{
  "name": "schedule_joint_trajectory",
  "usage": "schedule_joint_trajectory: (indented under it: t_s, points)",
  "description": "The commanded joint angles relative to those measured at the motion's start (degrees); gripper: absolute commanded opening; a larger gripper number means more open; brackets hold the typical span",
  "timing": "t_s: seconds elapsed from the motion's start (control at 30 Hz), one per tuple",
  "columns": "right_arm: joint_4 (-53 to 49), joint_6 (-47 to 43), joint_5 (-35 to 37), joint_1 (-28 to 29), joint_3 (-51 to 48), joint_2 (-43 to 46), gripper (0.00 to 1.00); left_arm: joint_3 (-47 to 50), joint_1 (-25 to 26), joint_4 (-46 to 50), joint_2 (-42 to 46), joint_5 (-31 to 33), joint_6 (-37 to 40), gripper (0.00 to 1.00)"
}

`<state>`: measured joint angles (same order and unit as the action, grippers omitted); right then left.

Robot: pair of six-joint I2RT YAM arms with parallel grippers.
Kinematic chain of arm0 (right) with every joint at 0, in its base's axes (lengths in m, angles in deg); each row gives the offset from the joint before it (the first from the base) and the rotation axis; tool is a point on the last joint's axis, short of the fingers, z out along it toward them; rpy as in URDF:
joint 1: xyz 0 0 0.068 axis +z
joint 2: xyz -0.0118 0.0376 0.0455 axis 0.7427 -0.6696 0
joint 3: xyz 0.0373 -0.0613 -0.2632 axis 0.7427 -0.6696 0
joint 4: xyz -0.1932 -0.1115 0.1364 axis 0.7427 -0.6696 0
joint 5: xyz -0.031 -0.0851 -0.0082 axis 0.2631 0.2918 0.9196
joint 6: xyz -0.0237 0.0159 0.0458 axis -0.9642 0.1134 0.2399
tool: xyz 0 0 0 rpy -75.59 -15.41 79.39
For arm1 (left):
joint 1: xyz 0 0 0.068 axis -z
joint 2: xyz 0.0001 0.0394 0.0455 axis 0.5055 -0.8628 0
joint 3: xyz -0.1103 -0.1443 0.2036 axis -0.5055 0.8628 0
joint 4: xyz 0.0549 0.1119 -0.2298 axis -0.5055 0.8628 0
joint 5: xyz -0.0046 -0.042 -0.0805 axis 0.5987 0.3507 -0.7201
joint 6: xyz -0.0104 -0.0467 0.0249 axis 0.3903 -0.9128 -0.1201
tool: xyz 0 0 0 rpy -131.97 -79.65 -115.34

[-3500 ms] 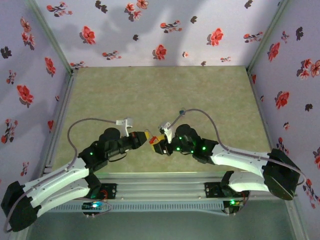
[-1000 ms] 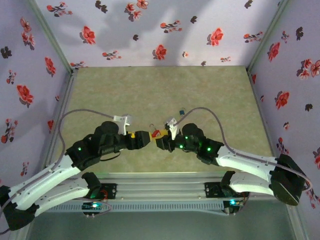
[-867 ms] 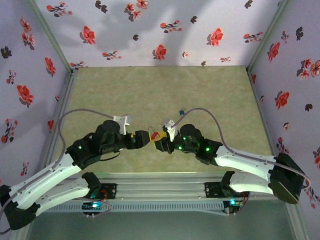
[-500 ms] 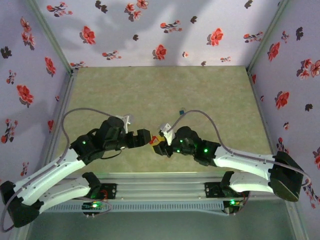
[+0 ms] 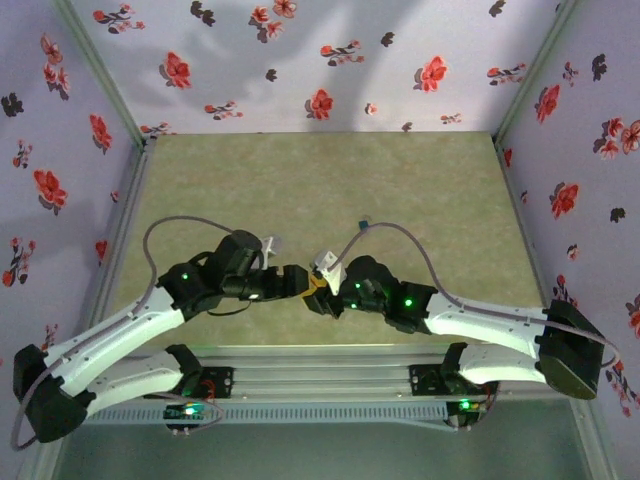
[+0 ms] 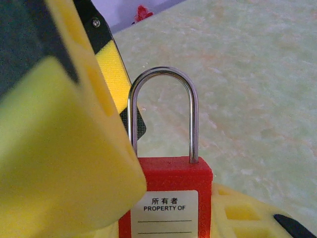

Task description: Lock with the key

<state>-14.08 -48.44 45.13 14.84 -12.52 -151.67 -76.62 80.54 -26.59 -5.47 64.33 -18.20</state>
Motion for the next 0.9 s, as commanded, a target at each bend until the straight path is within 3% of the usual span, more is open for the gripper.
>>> schedule_joint_trajectory:
  t_s: [0.0, 0.43, 0.87]
  points:
    - [1.1, -1.4, 1.3, 0.7, 1.9, 0.3, 0.0, -1.2, -0.4, -1.1, -0.3, -2.6, 1.3, 0.81]
    - [1.4, -2.0, 1.3, 1.6, 1.8, 0.4, 0.0, -0.3, -0.4, -3.1, -3.1, -6.2, 2.6, 0.58]
    - [3.3, -1.6, 2.6, 1.9, 1.2, 0.4, 0.0, 1.3, -0.2, -5.2, -4.0, -8.1, 2.5, 0.47]
